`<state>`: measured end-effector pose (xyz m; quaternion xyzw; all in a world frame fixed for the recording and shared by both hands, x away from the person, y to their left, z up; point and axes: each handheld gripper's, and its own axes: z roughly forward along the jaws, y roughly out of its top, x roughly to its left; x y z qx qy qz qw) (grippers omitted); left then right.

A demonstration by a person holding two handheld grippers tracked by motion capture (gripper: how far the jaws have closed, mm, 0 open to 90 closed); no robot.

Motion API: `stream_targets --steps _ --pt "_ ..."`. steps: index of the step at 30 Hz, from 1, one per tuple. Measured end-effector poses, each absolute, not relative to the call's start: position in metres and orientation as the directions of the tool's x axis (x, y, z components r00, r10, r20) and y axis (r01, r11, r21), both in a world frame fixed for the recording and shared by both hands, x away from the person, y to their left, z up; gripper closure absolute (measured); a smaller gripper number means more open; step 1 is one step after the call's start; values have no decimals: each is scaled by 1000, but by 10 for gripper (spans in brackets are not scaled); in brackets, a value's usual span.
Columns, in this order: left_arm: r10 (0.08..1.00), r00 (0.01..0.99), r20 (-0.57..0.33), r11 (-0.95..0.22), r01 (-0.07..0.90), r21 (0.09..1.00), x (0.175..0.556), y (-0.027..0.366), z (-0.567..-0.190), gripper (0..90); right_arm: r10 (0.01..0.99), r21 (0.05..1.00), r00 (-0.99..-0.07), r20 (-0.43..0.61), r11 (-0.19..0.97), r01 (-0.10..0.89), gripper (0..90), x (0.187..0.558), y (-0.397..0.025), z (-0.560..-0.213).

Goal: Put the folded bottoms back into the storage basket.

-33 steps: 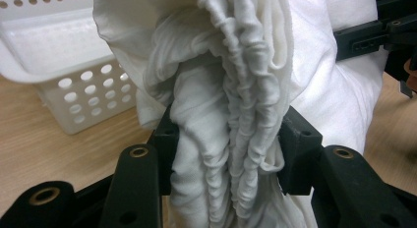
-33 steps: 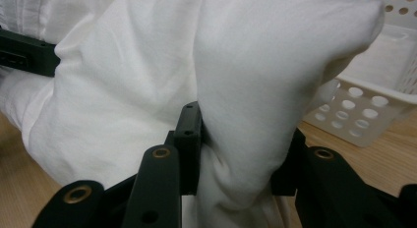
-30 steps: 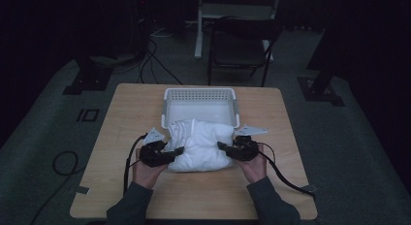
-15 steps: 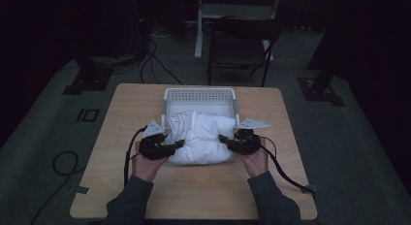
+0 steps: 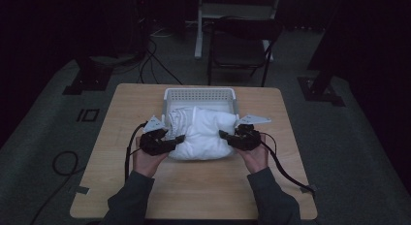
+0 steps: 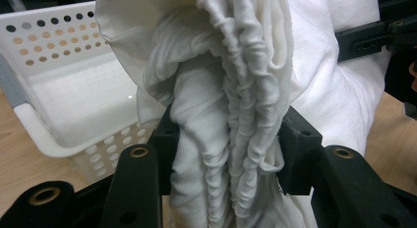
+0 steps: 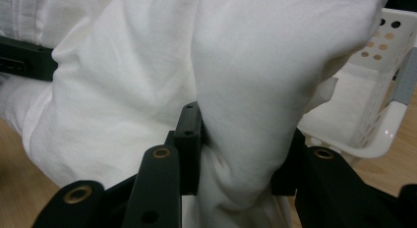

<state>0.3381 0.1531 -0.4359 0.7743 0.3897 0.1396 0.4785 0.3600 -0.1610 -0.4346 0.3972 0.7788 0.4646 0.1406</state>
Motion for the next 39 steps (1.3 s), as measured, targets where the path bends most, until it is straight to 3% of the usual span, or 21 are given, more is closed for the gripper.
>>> stream_targets --steps 39 --pt "753 643 -141 -224 452 863 359 160 -419 545 759 847 -637 137 243 472 653 381 -152 -418"
